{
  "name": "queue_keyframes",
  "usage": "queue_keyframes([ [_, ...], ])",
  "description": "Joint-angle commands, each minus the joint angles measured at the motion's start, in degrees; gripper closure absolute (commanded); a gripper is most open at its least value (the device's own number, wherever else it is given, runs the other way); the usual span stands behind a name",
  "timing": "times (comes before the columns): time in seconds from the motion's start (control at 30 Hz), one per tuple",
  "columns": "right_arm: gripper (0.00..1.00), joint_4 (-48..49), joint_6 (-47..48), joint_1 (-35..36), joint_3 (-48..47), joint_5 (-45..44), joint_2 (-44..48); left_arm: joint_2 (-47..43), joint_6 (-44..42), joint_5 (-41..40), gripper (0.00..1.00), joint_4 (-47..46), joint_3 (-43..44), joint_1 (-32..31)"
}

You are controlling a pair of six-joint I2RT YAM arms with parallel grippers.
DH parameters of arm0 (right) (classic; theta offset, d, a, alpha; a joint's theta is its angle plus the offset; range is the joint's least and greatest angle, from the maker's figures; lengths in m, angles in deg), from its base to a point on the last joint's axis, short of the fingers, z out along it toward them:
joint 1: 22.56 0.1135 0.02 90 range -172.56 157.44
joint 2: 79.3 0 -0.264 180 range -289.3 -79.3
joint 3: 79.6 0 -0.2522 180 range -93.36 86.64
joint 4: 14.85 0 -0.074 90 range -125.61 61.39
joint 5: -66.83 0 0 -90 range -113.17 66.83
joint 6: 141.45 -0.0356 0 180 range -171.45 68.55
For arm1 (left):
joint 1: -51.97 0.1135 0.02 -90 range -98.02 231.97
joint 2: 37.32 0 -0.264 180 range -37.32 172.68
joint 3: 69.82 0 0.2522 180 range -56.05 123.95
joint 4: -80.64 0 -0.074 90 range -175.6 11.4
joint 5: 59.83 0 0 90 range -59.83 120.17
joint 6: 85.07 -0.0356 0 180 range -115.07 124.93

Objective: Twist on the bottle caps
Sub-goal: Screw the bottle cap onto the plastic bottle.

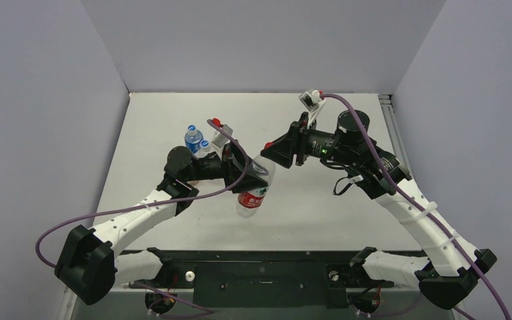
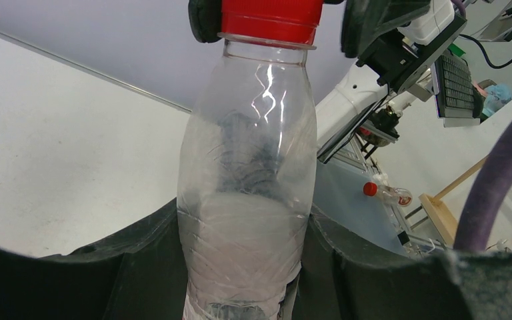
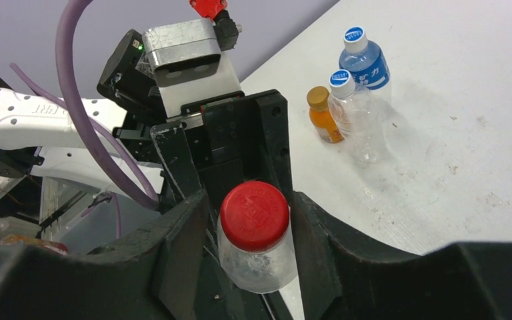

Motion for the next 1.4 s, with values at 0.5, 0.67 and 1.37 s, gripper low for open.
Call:
queue_keyframes([
  [0.5, 0.82, 2.1, -1.3, 1.9, -1.4, -7.6, 2.4, 0.1, -0.5, -0.8, 1.00, -2.7, -0.2, 0.3],
  [0.67, 1.00, -3.8, -0.7, 3.4, -3.4, -14.4, 1.6, -1.8, -8.0, -11.1, 1.00, 10.2, 1.7, -0.3],
  [1.37, 0.69, -23.1, -11.4, 9.9, -14.2, -45.6, -7.3, -2.1, -46.5, -77.8, 1.00, 24.1, 8.8, -25.2],
])
